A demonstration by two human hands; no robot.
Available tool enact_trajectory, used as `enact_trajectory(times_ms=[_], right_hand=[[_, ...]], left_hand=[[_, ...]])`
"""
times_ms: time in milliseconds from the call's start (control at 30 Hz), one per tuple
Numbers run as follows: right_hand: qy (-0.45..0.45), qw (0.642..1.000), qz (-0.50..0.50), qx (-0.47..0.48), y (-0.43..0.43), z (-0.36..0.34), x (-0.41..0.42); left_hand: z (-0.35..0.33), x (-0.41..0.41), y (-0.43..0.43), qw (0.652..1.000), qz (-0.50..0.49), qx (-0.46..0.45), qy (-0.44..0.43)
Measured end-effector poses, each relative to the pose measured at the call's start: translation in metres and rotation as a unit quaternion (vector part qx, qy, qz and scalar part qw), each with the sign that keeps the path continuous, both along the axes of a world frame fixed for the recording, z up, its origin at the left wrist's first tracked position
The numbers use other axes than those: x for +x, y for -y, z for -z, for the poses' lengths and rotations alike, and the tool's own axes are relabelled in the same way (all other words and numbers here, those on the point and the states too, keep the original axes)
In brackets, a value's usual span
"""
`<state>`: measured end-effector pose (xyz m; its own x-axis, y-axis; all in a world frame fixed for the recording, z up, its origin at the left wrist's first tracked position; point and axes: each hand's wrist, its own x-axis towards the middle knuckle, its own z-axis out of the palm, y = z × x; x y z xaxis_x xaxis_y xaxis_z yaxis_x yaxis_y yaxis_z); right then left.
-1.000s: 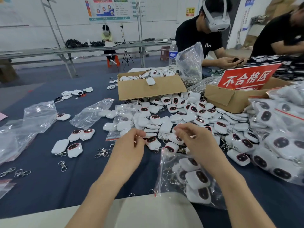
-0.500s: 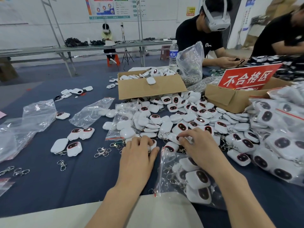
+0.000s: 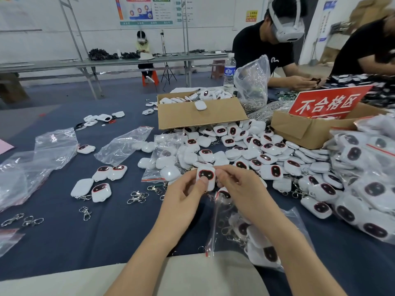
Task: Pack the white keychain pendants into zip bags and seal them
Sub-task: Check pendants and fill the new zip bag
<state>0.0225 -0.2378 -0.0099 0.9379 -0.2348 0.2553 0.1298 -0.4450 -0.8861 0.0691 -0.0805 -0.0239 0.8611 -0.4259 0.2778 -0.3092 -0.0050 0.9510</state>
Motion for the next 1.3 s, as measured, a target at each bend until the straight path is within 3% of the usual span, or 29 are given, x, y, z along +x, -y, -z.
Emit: enact_trajectory(times_ms=[400,1300], right_hand=[[-0.002,0.996,-0.045,0.077,-0.005,-0.003,-0.003],[-0.024,0.995,-0.006,0.099,-0.001,0.006,0.003]], left_hand=[[0.002,0.005,-0.001,0.995,0.031,-0.029,-0.094],[0.009,0.007,0.0,0.996,0.052,-0.035,-0.065]])
